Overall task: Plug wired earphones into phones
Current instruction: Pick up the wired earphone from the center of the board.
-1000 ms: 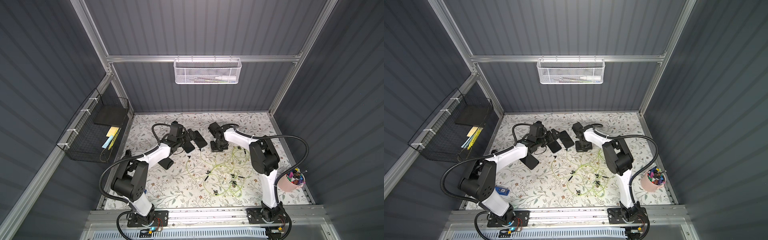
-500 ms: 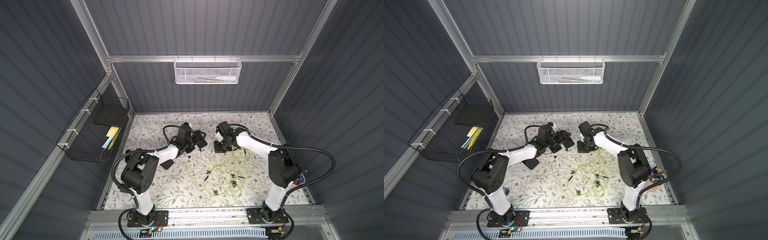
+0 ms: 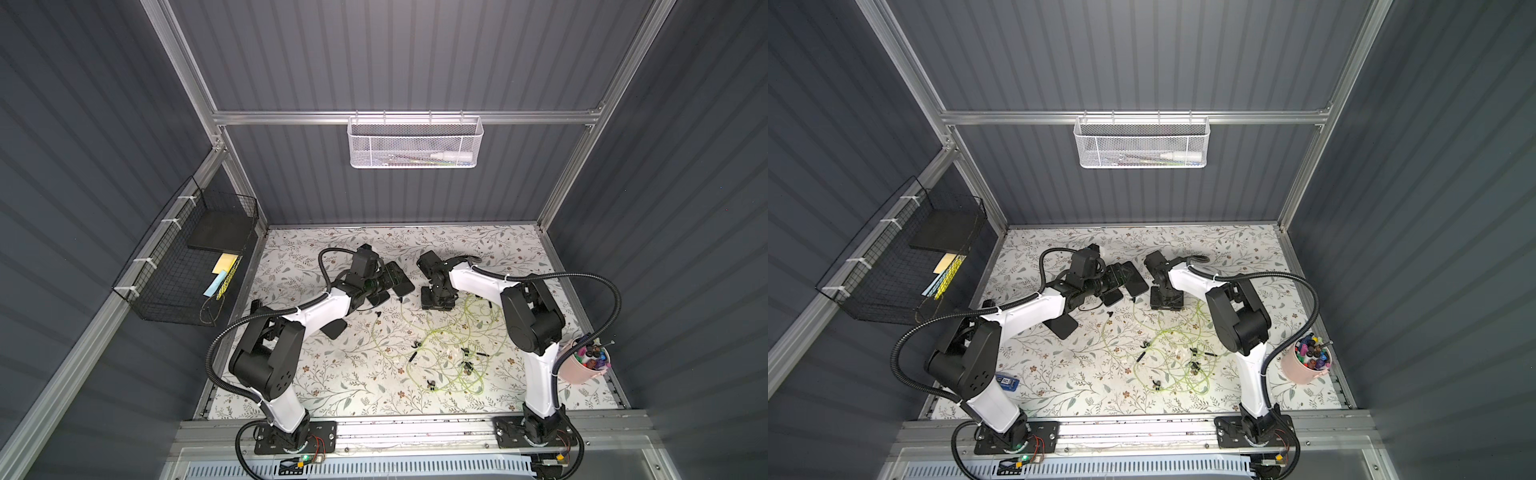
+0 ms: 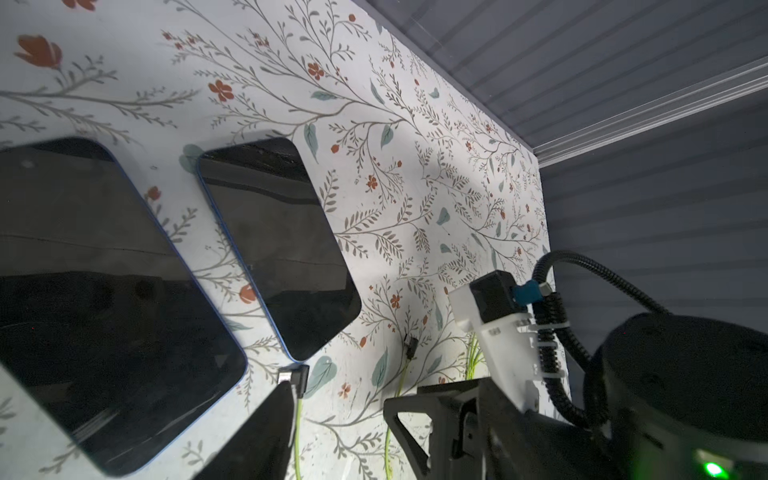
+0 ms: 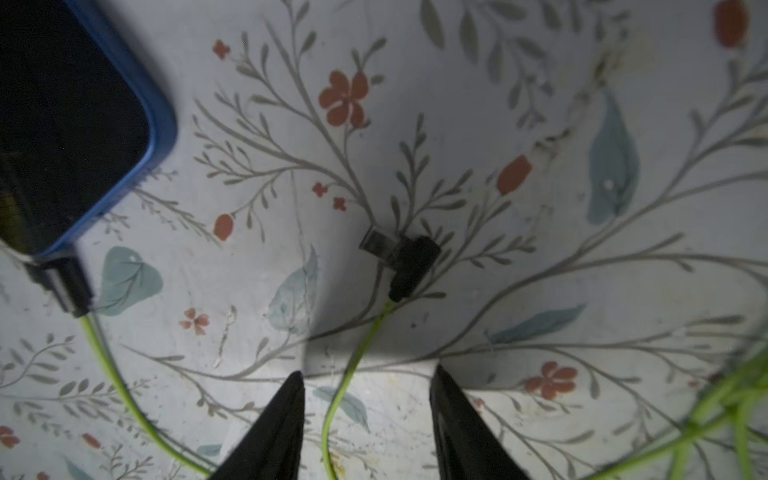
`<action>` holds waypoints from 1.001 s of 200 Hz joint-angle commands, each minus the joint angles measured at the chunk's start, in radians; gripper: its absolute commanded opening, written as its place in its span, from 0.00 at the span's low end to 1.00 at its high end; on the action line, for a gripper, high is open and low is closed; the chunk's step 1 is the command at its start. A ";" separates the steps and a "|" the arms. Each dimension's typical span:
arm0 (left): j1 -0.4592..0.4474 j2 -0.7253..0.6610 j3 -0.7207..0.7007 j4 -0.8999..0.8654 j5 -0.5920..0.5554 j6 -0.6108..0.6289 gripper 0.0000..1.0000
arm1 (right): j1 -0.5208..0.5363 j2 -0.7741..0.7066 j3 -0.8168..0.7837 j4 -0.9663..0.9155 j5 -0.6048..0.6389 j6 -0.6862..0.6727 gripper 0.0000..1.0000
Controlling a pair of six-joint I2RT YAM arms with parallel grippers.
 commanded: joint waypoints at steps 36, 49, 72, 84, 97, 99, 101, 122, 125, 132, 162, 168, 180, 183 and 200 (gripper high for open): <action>0.003 -0.002 0.026 -0.049 -0.029 0.068 0.71 | 0.032 0.126 0.130 -0.155 0.133 -0.079 0.14; 0.003 0.004 0.022 -0.031 -0.025 0.062 0.71 | 0.025 0.112 0.107 -0.121 0.106 -0.080 0.07; 0.004 0.033 0.027 0.008 0.015 0.031 0.71 | 0.009 0.060 0.067 -0.032 0.029 -0.107 0.01; 0.003 0.057 0.023 0.069 0.062 -0.012 0.70 | -0.001 0.016 0.029 0.039 -0.020 -0.136 0.00; 0.002 0.093 0.021 0.150 0.123 -0.066 0.66 | -0.012 -0.033 -0.014 0.111 -0.075 -0.180 0.00; 0.002 0.099 0.022 0.160 0.131 -0.075 0.66 | -0.012 -0.039 -0.021 0.122 -0.080 -0.189 0.00; 0.002 0.103 0.022 0.170 0.138 -0.080 0.65 | -0.014 -0.045 -0.028 0.132 -0.083 -0.198 0.00; -0.005 0.131 0.025 0.206 0.146 -0.106 0.61 | -0.013 -0.097 -0.081 0.185 -0.110 -0.274 0.00; -0.005 0.133 0.024 0.205 0.145 -0.106 0.60 | -0.015 -0.102 -0.088 0.193 -0.117 -0.281 0.00; -0.005 0.136 0.023 0.209 0.146 -0.109 0.60 | -0.015 -0.113 -0.105 0.208 -0.128 -0.291 0.00; -0.012 0.151 0.005 0.248 0.176 -0.147 0.58 | -0.017 -0.152 -0.170 0.277 -0.174 -0.303 0.00; -0.015 0.159 0.000 0.263 0.186 -0.158 0.58 | -0.016 -0.161 -0.181 0.279 -0.181 -0.300 0.00; -0.018 0.174 -0.016 0.311 0.198 -0.188 0.55 | -0.019 -0.174 -0.201 0.328 -0.198 -0.291 0.00; -0.018 0.176 -0.021 0.324 0.198 -0.194 0.54 | -0.018 -0.177 -0.205 0.337 -0.201 -0.288 0.00; -0.020 0.196 -0.033 0.361 0.251 -0.212 0.49 | -0.018 -0.190 -0.219 0.361 -0.221 -0.274 0.00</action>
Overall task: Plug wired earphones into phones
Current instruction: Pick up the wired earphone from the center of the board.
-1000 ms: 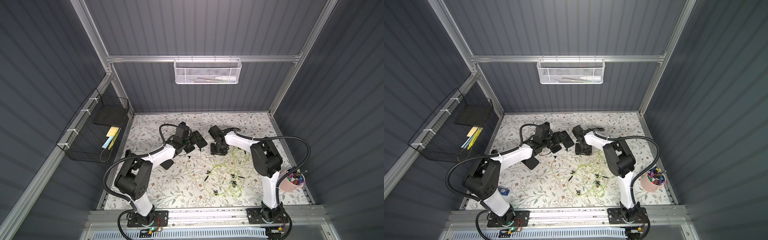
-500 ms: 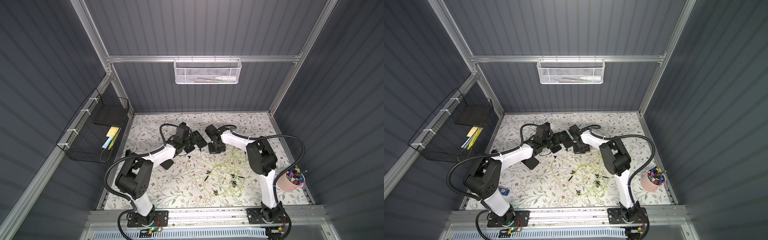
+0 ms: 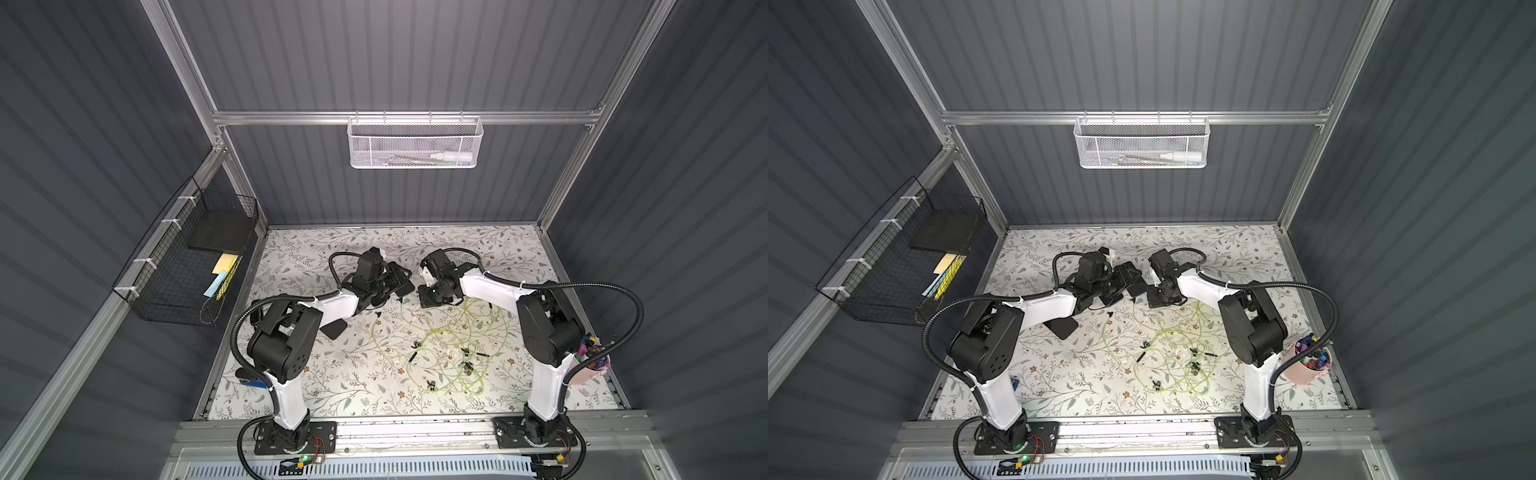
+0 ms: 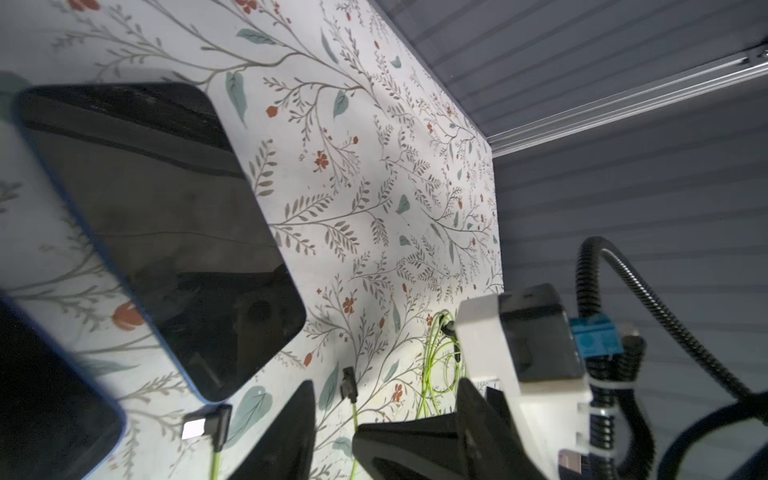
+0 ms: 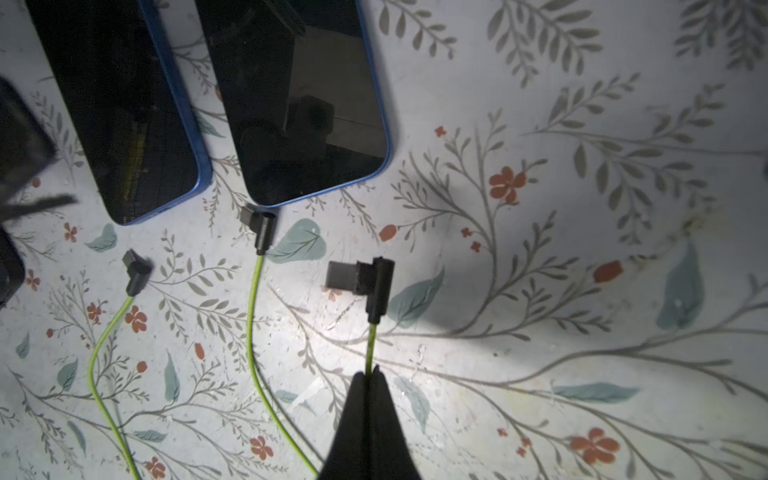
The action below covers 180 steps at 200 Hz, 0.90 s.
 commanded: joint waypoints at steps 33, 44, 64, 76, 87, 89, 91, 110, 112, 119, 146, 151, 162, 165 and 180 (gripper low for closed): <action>-0.011 0.075 0.029 -0.064 0.123 0.002 0.38 | 0.000 -0.046 -0.044 0.119 -0.061 0.024 0.00; -0.011 0.079 0.046 -0.123 0.123 0.021 0.38 | 0.000 -0.046 -0.043 0.122 -0.064 0.026 0.00; -0.010 0.080 0.049 -0.139 0.123 0.019 0.38 | 0.000 -0.046 -0.047 0.129 -0.078 0.030 0.00; -0.011 0.085 0.049 -0.122 0.129 0.011 0.38 | 0.000 -0.046 -0.052 0.135 -0.089 0.032 0.00; -0.009 0.093 0.054 -0.113 0.134 0.004 0.38 | 0.000 -0.049 -0.058 0.143 -0.094 0.034 0.00; -0.010 0.096 0.055 -0.112 0.135 0.004 0.38 | 0.000 -0.050 -0.059 0.145 -0.096 0.033 0.00; -0.010 0.097 0.055 -0.113 0.134 0.004 0.37 | 0.000 -0.049 -0.060 0.146 -0.098 0.033 0.00; -0.011 0.102 0.049 -0.089 0.138 -0.009 0.34 | 0.000 -0.053 -0.064 0.156 -0.117 0.029 0.00; -0.011 0.103 0.049 -0.088 0.136 -0.010 0.34 | 0.001 -0.053 -0.063 0.156 -0.119 0.028 0.00; -0.010 0.102 0.050 -0.089 0.133 -0.008 0.32 | 0.000 -0.053 -0.064 0.155 -0.123 0.028 0.00; -0.010 0.103 0.050 -0.081 0.129 -0.008 0.25 | 0.001 -0.056 -0.075 0.168 -0.129 0.034 0.00; -0.009 0.105 0.050 -0.080 0.129 -0.008 0.23 | 0.000 -0.057 -0.075 0.172 -0.133 0.036 0.00; -0.010 0.108 0.054 -0.080 0.129 -0.008 0.19 | 0.000 -0.059 -0.078 0.176 -0.132 0.040 0.00; -0.009 0.109 0.053 -0.080 0.128 -0.008 0.18 | 0.000 -0.060 -0.078 0.176 -0.132 0.039 0.00; -0.009 0.109 0.052 -0.080 0.126 -0.010 0.11 | 0.000 -0.061 -0.080 0.176 -0.131 0.038 0.00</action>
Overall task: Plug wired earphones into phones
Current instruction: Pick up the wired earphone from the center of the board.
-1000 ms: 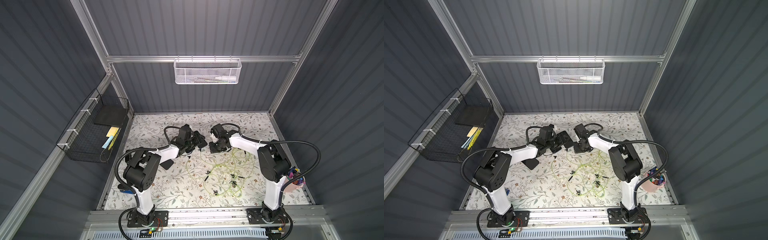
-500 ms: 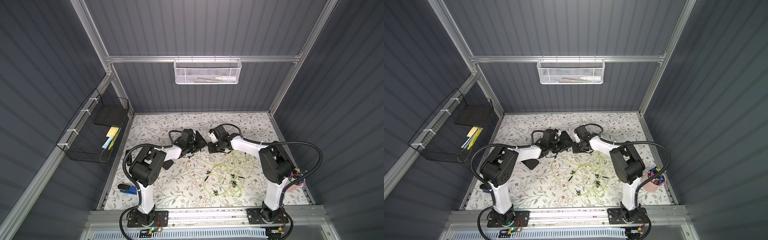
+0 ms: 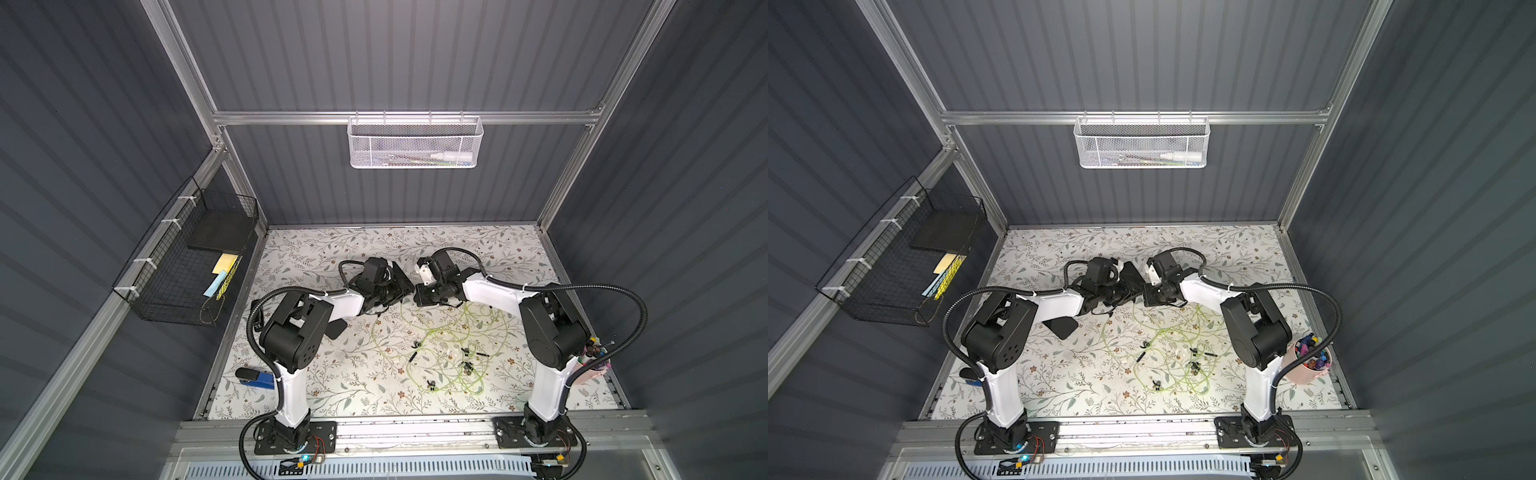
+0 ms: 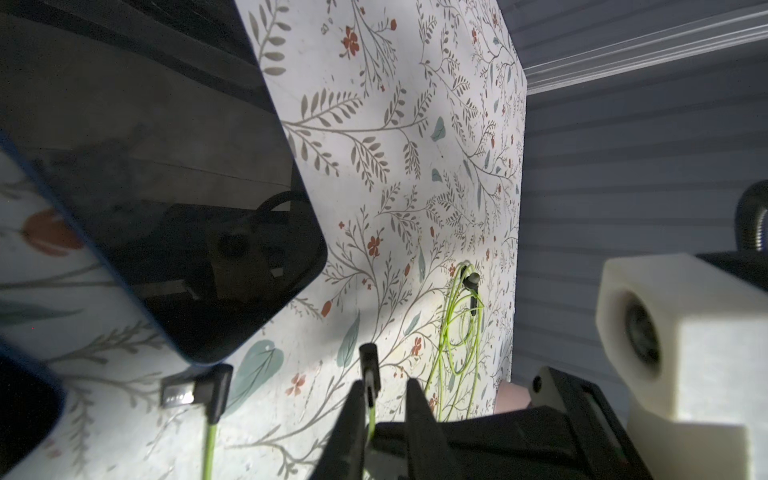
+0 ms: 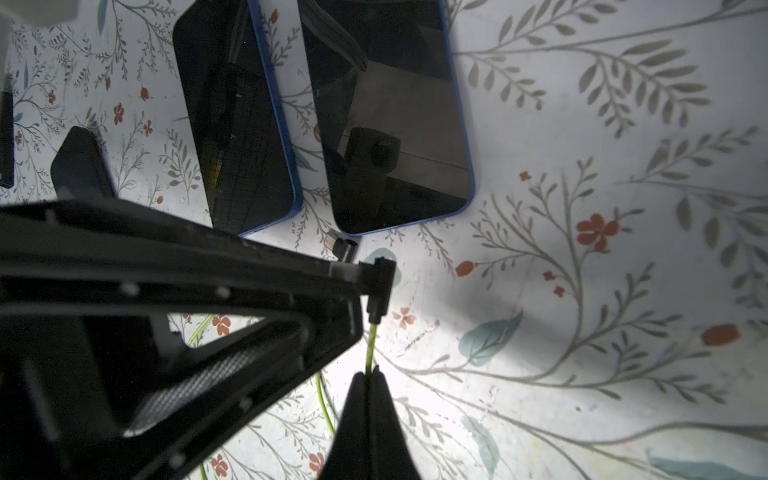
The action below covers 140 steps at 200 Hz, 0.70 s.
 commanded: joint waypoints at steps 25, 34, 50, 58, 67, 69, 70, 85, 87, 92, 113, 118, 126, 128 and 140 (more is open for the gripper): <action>-0.004 0.016 0.020 0.005 0.005 0.007 0.04 | -0.003 -0.035 -0.015 0.006 -0.010 0.012 0.00; -0.003 0.015 0.021 0.003 0.005 0.009 0.02 | -0.009 -0.035 -0.018 0.009 -0.016 0.021 0.00; -0.004 0.015 0.021 0.005 0.006 0.010 0.00 | -0.037 -0.046 -0.026 0.009 -0.040 0.052 0.00; -0.003 0.014 0.023 0.009 0.008 0.010 0.00 | -0.059 -0.064 -0.043 0.024 -0.100 0.065 0.04; -0.002 0.015 0.023 0.020 0.018 0.007 0.00 | -0.091 -0.084 -0.062 0.041 -0.152 0.078 0.19; -0.002 0.017 0.022 0.022 0.020 0.007 0.00 | -0.098 -0.087 -0.064 0.042 -0.167 0.080 0.22; -0.002 0.017 0.023 0.024 0.022 0.007 0.00 | -0.102 -0.089 -0.065 0.042 -0.174 0.082 0.24; 0.001 0.023 0.029 0.044 0.043 0.005 0.00 | -0.162 -0.117 -0.092 0.058 -0.294 0.108 0.49; 0.002 0.024 0.030 0.049 0.048 0.003 0.00 | -0.174 -0.120 -0.099 0.064 -0.314 0.112 0.51; 0.005 0.026 0.032 0.062 0.059 -0.002 0.00 | -0.198 -0.128 -0.113 0.082 -0.361 0.127 0.55; 0.026 0.039 0.027 0.137 0.124 -0.034 0.00 | -0.292 -0.156 -0.191 0.202 -0.525 0.206 0.60; 0.031 0.041 0.027 0.154 0.140 -0.040 0.00 | -0.311 -0.158 -0.211 0.245 -0.563 0.235 0.60; 0.039 0.046 0.027 0.184 0.174 -0.047 0.00 | -0.335 -0.158 -0.245 0.336 -0.626 0.285 0.60; 0.040 0.048 0.029 0.191 0.184 -0.050 0.00 | -0.341 -0.157 -0.252 0.361 -0.642 0.301 0.59; 0.049 0.067 0.039 0.246 0.264 -0.070 0.00 | -0.364 -0.140 -0.289 0.515 -0.724 0.398 0.57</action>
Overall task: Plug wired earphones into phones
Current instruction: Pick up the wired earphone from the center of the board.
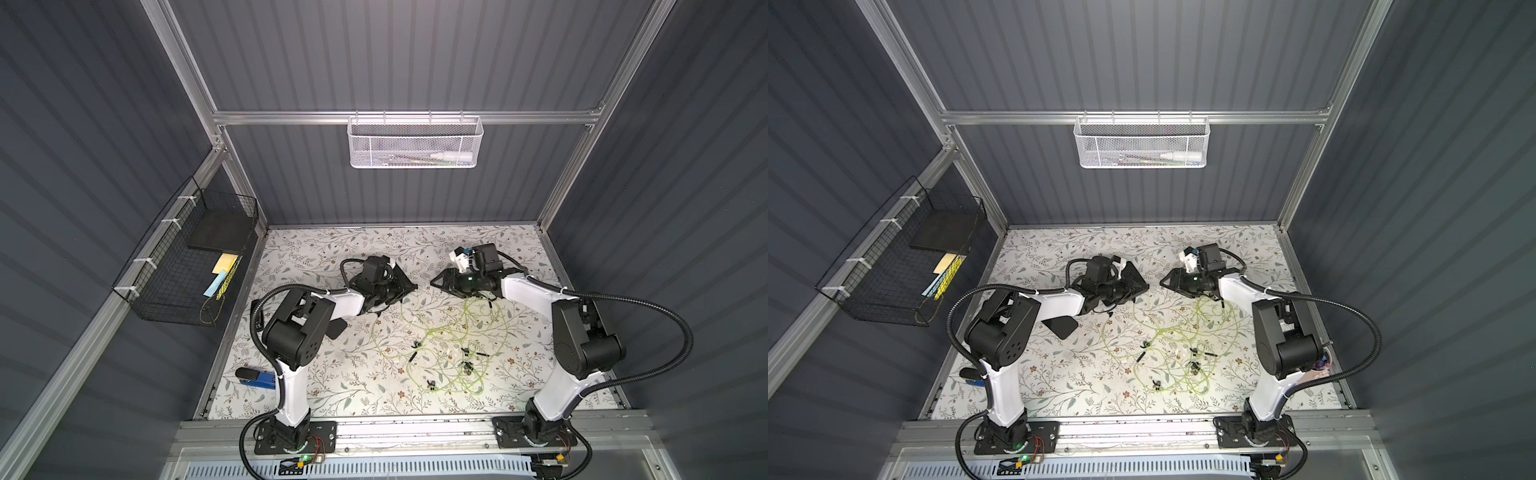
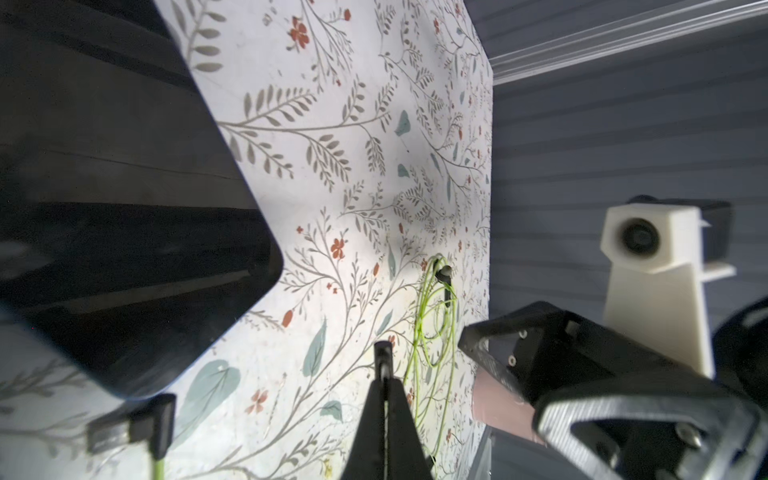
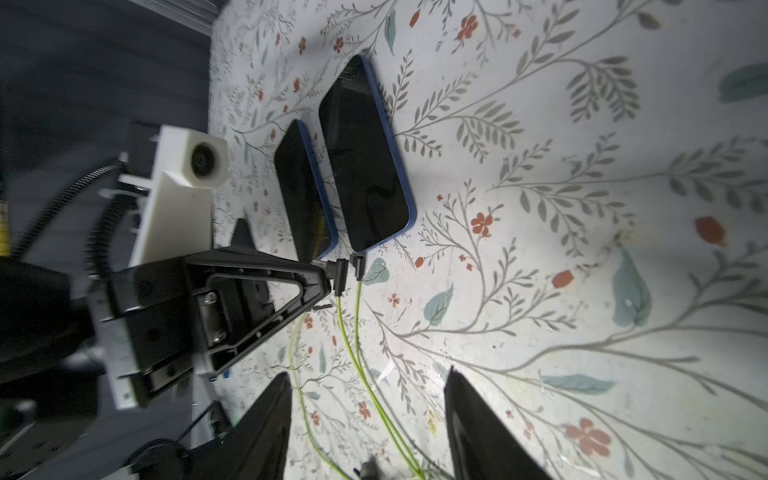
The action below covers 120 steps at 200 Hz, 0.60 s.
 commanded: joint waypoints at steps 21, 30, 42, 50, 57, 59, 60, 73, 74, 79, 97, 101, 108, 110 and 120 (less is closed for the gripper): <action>0.028 0.087 0.060 0.241 0.294 -0.106 0.00 | -0.052 0.069 -0.100 0.517 -0.345 0.338 0.47; 0.028 0.109 0.061 0.312 0.330 -0.153 0.00 | -0.052 0.087 -0.102 0.565 -0.358 0.358 0.44; 0.028 0.133 0.057 0.404 0.360 -0.219 0.00 | -0.052 0.107 -0.109 0.622 -0.364 0.379 0.42; 0.028 0.142 0.053 0.448 0.367 -0.248 0.00 | -0.053 0.117 -0.111 0.648 -0.367 0.389 0.41; 0.028 0.146 0.054 0.461 0.369 -0.255 0.00 | -0.054 0.124 -0.110 0.655 -0.369 0.387 0.41; 0.028 0.147 0.053 0.462 0.370 -0.255 0.00 | -0.054 0.125 -0.109 0.655 -0.370 0.386 0.41; 0.028 0.146 0.053 0.462 0.371 -0.255 0.00 | -0.054 0.126 -0.108 0.654 -0.370 0.385 0.41; 0.029 0.143 0.058 0.450 0.376 -0.245 0.00 | -0.055 0.136 -0.100 0.636 -0.375 0.370 0.42; 0.028 0.142 0.058 0.449 0.377 -0.245 0.00 | -0.055 0.136 -0.099 0.635 -0.375 0.368 0.42; 0.028 0.141 0.060 0.444 0.381 -0.241 0.00 | -0.055 0.139 -0.098 0.629 -0.375 0.360 0.43; 0.028 0.141 0.078 0.418 0.404 -0.231 0.00 | -0.057 0.151 -0.089 0.617 -0.383 0.348 0.42; 0.028 0.141 0.082 0.411 0.407 -0.227 0.00 | -0.057 0.155 -0.086 0.617 -0.385 0.348 0.42; 0.027 0.141 0.086 0.397 0.409 -0.221 0.00 | -0.057 0.159 -0.082 0.618 -0.391 0.349 0.39; 0.028 0.141 0.087 0.395 0.409 -0.219 0.00 | -0.057 0.161 -0.081 0.620 -0.391 0.351 0.38; 0.028 0.144 0.091 0.389 0.411 -0.218 0.00 | -0.057 0.164 -0.081 0.630 -0.396 0.357 0.34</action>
